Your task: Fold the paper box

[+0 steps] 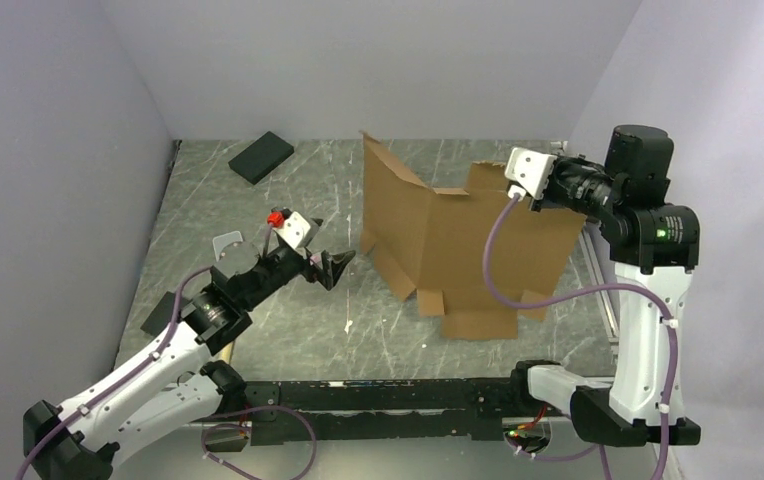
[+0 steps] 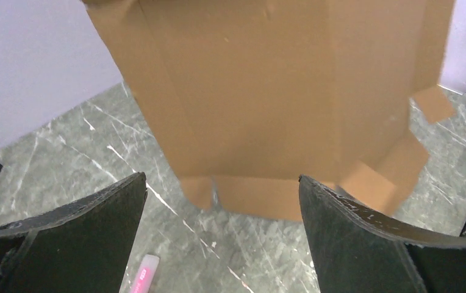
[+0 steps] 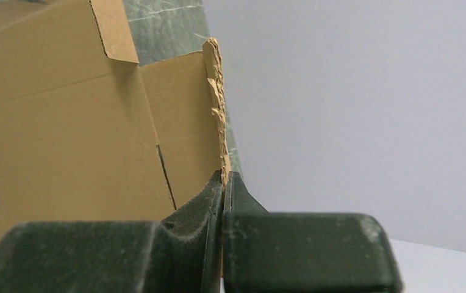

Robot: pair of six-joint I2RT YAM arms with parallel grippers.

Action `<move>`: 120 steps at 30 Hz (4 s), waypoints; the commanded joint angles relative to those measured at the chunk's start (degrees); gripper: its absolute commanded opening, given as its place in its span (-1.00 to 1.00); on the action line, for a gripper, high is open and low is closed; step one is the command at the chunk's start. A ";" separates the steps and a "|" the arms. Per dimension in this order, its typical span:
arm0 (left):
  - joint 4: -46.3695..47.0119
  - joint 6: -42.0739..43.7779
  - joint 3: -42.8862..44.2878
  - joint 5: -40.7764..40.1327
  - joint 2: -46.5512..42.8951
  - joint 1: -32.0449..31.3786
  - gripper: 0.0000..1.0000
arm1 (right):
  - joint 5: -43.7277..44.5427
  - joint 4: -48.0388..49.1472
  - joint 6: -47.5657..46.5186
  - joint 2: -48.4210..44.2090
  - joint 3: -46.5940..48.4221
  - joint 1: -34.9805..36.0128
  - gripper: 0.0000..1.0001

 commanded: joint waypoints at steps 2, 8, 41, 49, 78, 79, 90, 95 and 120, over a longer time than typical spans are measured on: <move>8.51 2.75 -2.60 -1.88 0.55 0.07 0.99 | -3.76 -1.44 -2.55 -1.93 2.74 0.17 -1.00; 22.05 1.96 -10.26 0.13 0.15 0.02 0.99 | -5.18 -3.88 -4.15 -3.08 3.73 0.17 -1.00; 73.62 -23.88 -2.42 50.78 43.09 25.94 0.99 | -4.53 -9.98 -16.22 -10.55 1.10 0.17 -1.00; 82.05 -27.74 3.07 52.36 55.92 27.35 0.99 | -5.30 -10.45 -15.91 -10.74 0.72 0.17 -1.00; 13.44 -20.05 1.04 26.44 9.40 27.32 -1.00 | -0.71 14.38 8.94 -10.34 -14.95 0.17 -1.00; 10.63 -19.96 0.72 25.49 7.27 27.19 -1.00 | -2.55 15.12 9.68 -10.00 -15.54 0.17 -1.00; -6.00 -18.52 -1.71 24.93 -2.91 26.91 -1.00 | -4.60 27.33 19.65 -4.47 -19.29 0.25 -0.87; -8.92 -15.81 -2.54 24.61 -5.22 26.91 -1.00 | 3.11 34.39 27.01 -1.34 -18.91 1.09 -0.57; -16.55 -7.89 -1.31 23.02 -7.92 26.91 -1.00 | -17.66 66.75 70.40 -12.25 -63.12 -19.45 0.99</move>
